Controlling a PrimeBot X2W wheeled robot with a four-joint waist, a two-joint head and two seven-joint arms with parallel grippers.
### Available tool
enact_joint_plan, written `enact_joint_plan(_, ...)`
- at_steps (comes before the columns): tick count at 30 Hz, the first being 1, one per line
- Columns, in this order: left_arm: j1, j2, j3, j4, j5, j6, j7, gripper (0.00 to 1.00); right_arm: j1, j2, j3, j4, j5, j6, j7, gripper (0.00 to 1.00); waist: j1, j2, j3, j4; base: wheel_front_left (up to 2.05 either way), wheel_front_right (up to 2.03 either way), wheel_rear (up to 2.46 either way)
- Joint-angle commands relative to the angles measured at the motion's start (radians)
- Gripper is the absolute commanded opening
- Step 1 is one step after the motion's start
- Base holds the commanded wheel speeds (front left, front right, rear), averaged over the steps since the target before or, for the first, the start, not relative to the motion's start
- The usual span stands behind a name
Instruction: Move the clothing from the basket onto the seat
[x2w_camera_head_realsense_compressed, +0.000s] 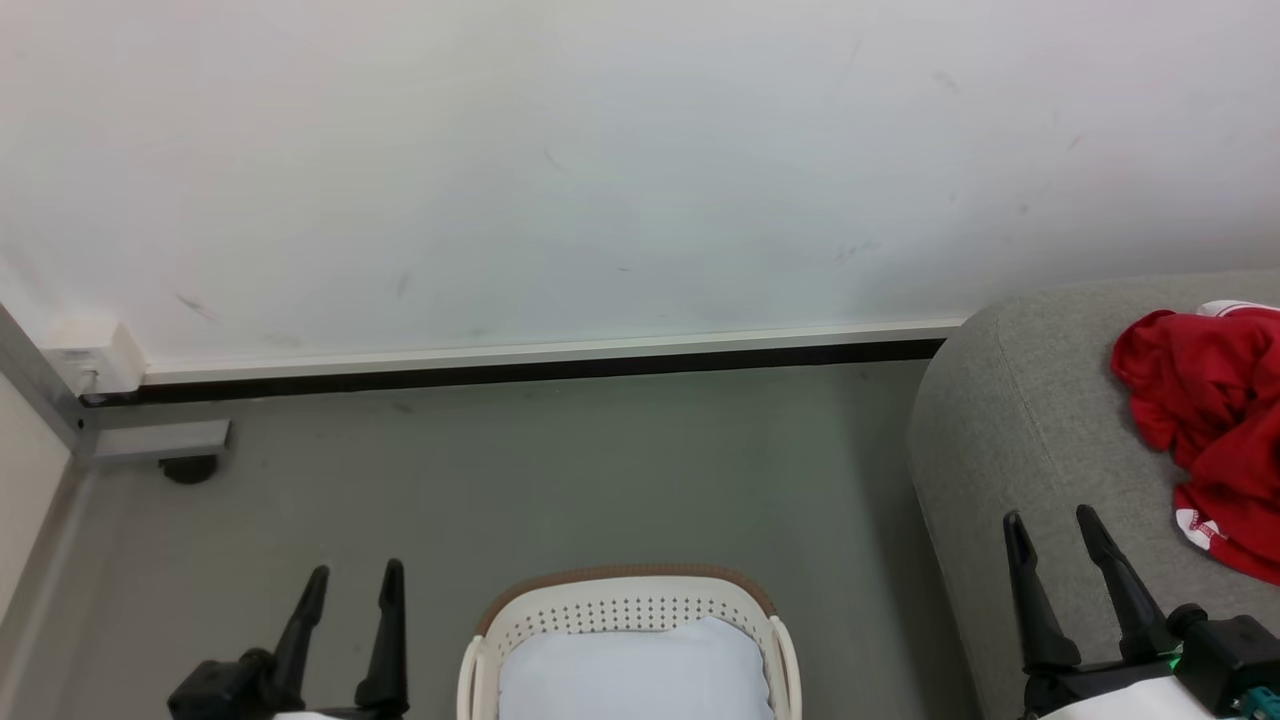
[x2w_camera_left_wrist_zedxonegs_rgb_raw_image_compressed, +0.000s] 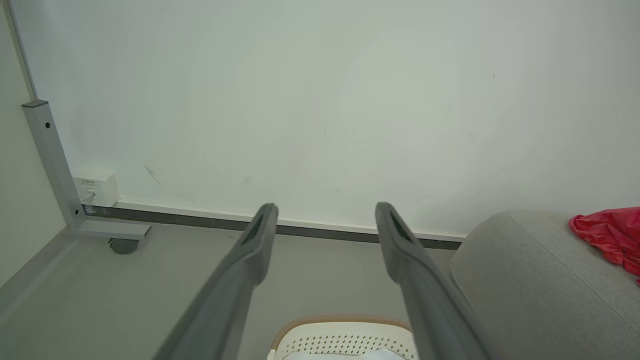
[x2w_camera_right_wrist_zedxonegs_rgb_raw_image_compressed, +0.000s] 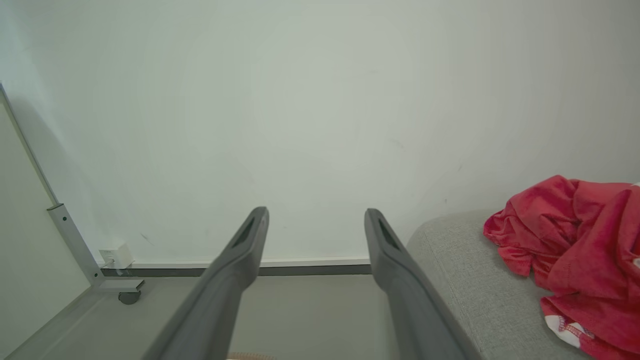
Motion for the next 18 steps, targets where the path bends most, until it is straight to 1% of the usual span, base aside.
enact_joint_plan(1,0.004,-0.006,0.014,0.01,0.017,-0.007,0.0,1.0,0.012,0.0,0.001,0.009,-0.004,-0.002,-0.003,1.0,0.0,0.0,-0.002,0.001,0.0,0.0,0.0)
enact_joint_plan(7,-0.005,-0.018,0.039,0.018,0.029,-0.023,0.0,1.0,0.005,0.001,0.008,0.016,-0.004,-0.002,-0.003,1.0,0.0,0.0,-0.007,0.0,0.0,0.0,0.0)
enact_joint_plan(18,-0.007,-0.022,0.054,0.024,0.031,-0.033,0.0,1.0,-0.004,0.003,0.012,0.014,0.004,-0.002,-0.003,1.0,0.0,0.0,-0.005,-0.009,0.0,0.0,0.0)
